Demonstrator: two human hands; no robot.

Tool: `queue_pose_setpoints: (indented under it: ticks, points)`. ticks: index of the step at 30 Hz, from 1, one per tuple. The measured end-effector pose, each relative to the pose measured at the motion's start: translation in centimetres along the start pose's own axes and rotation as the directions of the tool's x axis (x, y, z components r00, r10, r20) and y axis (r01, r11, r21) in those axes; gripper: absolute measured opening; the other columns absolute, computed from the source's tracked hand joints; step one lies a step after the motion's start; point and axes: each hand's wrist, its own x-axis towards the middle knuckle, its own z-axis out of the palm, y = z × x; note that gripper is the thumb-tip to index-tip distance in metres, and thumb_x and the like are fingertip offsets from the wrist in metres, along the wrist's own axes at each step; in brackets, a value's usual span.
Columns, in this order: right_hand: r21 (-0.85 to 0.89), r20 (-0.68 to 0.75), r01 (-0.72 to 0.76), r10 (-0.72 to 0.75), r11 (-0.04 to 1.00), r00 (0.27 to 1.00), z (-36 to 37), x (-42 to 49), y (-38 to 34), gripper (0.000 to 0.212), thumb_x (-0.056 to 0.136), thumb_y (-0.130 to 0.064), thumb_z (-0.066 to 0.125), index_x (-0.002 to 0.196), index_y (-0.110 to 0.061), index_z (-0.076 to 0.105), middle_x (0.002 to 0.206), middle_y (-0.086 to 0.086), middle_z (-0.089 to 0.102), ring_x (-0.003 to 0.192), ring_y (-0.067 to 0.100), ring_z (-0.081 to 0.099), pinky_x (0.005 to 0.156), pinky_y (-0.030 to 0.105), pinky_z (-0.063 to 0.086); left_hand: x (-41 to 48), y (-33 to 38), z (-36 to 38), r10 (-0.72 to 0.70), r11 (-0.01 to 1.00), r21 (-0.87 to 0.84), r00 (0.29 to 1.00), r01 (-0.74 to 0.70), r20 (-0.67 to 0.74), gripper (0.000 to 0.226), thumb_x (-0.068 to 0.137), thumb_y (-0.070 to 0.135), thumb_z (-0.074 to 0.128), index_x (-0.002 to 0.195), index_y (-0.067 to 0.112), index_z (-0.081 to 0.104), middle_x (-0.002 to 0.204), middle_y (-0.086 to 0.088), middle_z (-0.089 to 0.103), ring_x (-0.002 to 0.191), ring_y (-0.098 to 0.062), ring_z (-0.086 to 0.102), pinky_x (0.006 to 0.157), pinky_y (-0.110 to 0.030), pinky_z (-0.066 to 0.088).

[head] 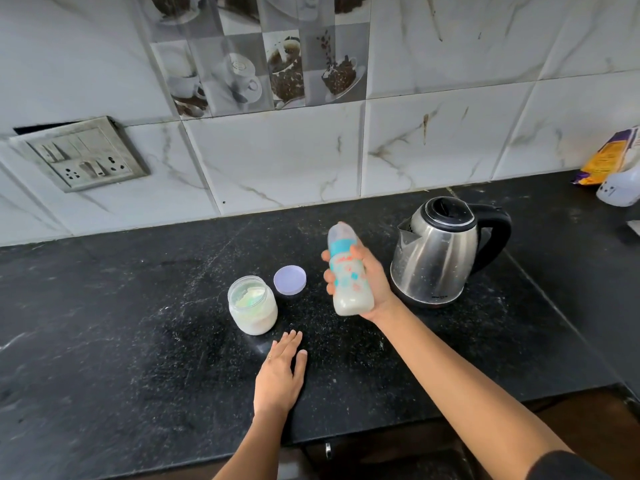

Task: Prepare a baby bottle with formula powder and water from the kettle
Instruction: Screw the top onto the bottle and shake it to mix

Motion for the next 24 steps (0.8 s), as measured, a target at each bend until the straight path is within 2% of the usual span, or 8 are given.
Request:
queue_pose_setpoints:
  ticks: [6, 9, 11, 14, 16, 20, 22, 24]
  points:
    - [0.239, -0.23, 0.121, -0.065, 0.963, 0.971, -0.1, 0.9, -1.8, 0.035, 0.082, -0.03, 0.063, 0.105, -0.008, 0.049, 0.085, 0.006, 0.056, 0.056, 0.018, 0.061, 0.054, 0.025, 0.055, 0.0, -0.1, 0.1, 0.001, 1.0, 0.005, 1.0, -0.001, -0.007, 0.042, 0.098, 0.039, 0.044, 0.14, 0.035, 0.044, 0.15, 0.013, 0.036, 0.144, -0.012, 0.022, 0.114, -0.028, 0.024]
    - [-0.049, -0.066, -0.039, 0.036, 0.998, 0.997, -0.5, -0.2, -1.0, 0.063, 0.07, -0.023, 0.072, 0.127, -0.019, 0.043, 0.088, 0.009, 0.059, 0.058, 0.021, 0.059, 0.051, 0.029, 0.053, 0.0, -0.1, 0.2, 0.004, 1.0, 0.008, 1.0, -0.004, -0.012, 0.042, 0.098, 0.038, 0.045, 0.14, 0.034, 0.045, 0.149, 0.013, 0.037, 0.144, -0.011, 0.022, 0.115, -0.027, 0.022]
    - [-0.137, 0.041, -0.031, 0.037, 0.99, 0.998, -0.1, -1.0, -0.7, 0.059, 0.078, -0.021, 0.064, 0.132, -0.026, 0.042, 0.091, 0.009, 0.06, 0.059, 0.022, 0.059, 0.052, 0.03, 0.052, 0.0, -0.1, 0.3, -0.002, 1.0, 0.004, 1.0, 0.002, -0.016, 0.042, 0.098, 0.038, 0.045, 0.14, 0.034, 0.045, 0.149, 0.013, 0.037, 0.144, -0.011, 0.022, 0.115, -0.028, 0.023]
    - [0.14, -0.16, 0.063, -0.04, 0.988, 0.986, 0.4, 0.4, -1.5, 0.064, 0.066, -0.026, 0.078, 0.119, -0.015, 0.045, 0.088, 0.008, 0.057, 0.057, 0.02, 0.06, 0.052, 0.027, 0.054, 0.0, -0.1, 0.3, 0.001, 1.0, 0.025, 1.0, -0.001, -0.016, 0.042, 0.098, 0.039, 0.044, 0.14, 0.035, 0.044, 0.149, 0.014, 0.037, 0.143, -0.011, 0.023, 0.115, -0.028, 0.025]
    - [0.192, -0.236, 0.1, -0.053, 0.976, 0.97, 0.3, 0.7, -1.7, 0.052, 0.078, -0.029, 0.067, 0.121, -0.014, 0.041, 0.089, 0.007, 0.055, 0.057, 0.019, 0.06, 0.053, 0.026, 0.055, 0.0, -0.2, 0.3, -0.003, 1.0, 0.023, 1.0, 0.003, -0.013, 0.042, 0.098, 0.04, 0.044, 0.14, 0.035, 0.044, 0.15, 0.014, 0.036, 0.143, -0.01, 0.022, 0.114, -0.028, 0.025]
    - [-0.128, -0.059, -0.02, 0.012, 0.992, 0.998, 0.3, -0.8, -0.2, 0.055, 0.082, -0.022, 0.056, 0.134, -0.026, 0.039, 0.092, 0.01, 0.059, 0.06, 0.023, 0.059, 0.053, 0.031, 0.052, 0.0, -0.1, 0.3, -0.015, 1.0, 0.018, 1.0, 0.015, -0.011, 0.042, 0.098, 0.041, 0.044, 0.14, 0.037, 0.043, 0.15, 0.016, 0.035, 0.143, -0.01, 0.022, 0.112, -0.029, 0.028]
    - [-0.032, -0.085, 0.009, -0.012, 0.999, 0.996, 0.9, -0.2, -0.7, 0.044, 0.087, -0.024, 0.052, 0.13, -0.022, 0.04, 0.092, 0.01, 0.057, 0.059, 0.022, 0.059, 0.052, 0.03, 0.053, 0.0, -0.1, 0.3, -0.013, 1.0, 0.018, 1.0, 0.014, -0.014, 0.042, 0.098, 0.041, 0.044, 0.14, 0.037, 0.043, 0.15, 0.016, 0.035, 0.144, -0.01, 0.021, 0.113, -0.029, 0.028]
    - [0.164, -0.254, 0.106, -0.062, 0.981, 0.965, 1.0, 0.5, -1.4, 0.033, 0.089, -0.028, 0.052, 0.117, -0.012, 0.044, 0.088, 0.007, 0.053, 0.058, 0.019, 0.058, 0.053, 0.026, 0.054, -0.1, 0.0, 0.3, -0.014, 1.0, 0.021, 1.0, 0.015, -0.016, 0.042, 0.098, 0.041, 0.044, 0.14, 0.038, 0.043, 0.15, 0.016, 0.035, 0.144, -0.01, 0.021, 0.113, -0.029, 0.028]
